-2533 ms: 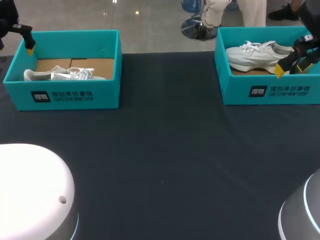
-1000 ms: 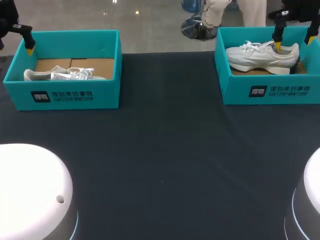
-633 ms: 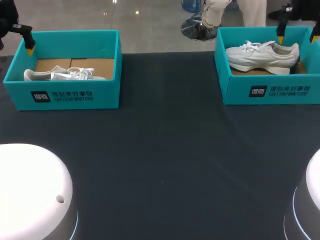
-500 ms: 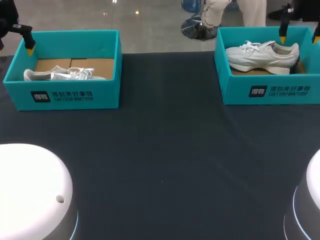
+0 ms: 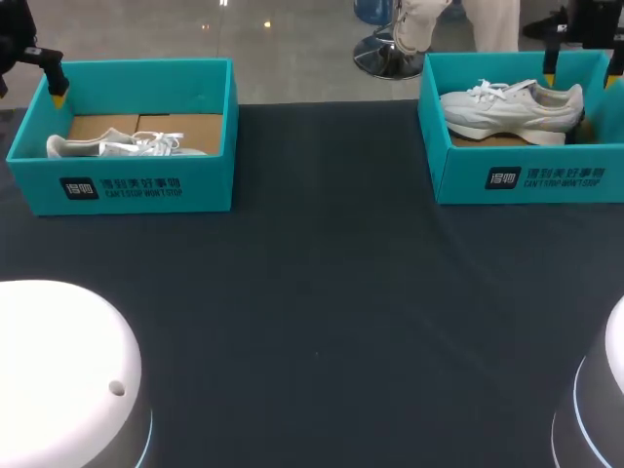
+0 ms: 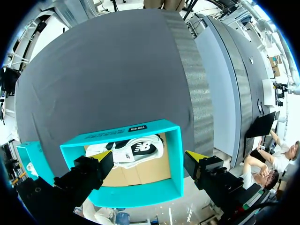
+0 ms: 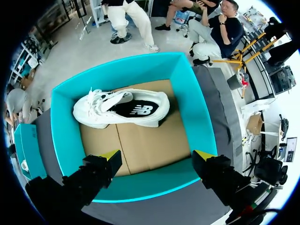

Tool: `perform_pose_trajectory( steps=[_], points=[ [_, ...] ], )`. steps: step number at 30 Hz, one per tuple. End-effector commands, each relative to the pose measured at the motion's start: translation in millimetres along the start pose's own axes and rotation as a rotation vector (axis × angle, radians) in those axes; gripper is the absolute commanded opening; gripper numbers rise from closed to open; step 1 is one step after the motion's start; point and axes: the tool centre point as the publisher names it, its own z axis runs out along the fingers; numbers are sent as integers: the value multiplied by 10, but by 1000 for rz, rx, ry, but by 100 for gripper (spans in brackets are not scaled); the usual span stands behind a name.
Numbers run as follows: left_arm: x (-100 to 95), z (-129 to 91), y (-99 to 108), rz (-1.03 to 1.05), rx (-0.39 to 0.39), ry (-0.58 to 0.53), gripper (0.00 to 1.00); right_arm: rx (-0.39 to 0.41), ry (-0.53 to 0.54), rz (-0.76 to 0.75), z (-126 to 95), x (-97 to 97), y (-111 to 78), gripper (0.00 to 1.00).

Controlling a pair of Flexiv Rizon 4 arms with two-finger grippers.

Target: Take the shoe out of the shoebox, open the shoe tongue, remove and reinsert the insole, then place the shoe into the shoebox

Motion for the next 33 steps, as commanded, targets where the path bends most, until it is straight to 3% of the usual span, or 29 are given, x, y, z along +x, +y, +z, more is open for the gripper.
perform_pose_trajectory(
  steps=[1, 12, 33],
  points=[
    [1, -1, -11, 0, -2, 2, 100, 36, 12, 27, 167, -38, 219, 100],
    [1, -1, -11, 0, -2, 2, 100, 129, 52, 57, 402, 8, 380, 100],
    [1, -1, -11, 0, -2, 2, 100, 119, 68, 50, 425, 11, 400, 100]
  ],
)
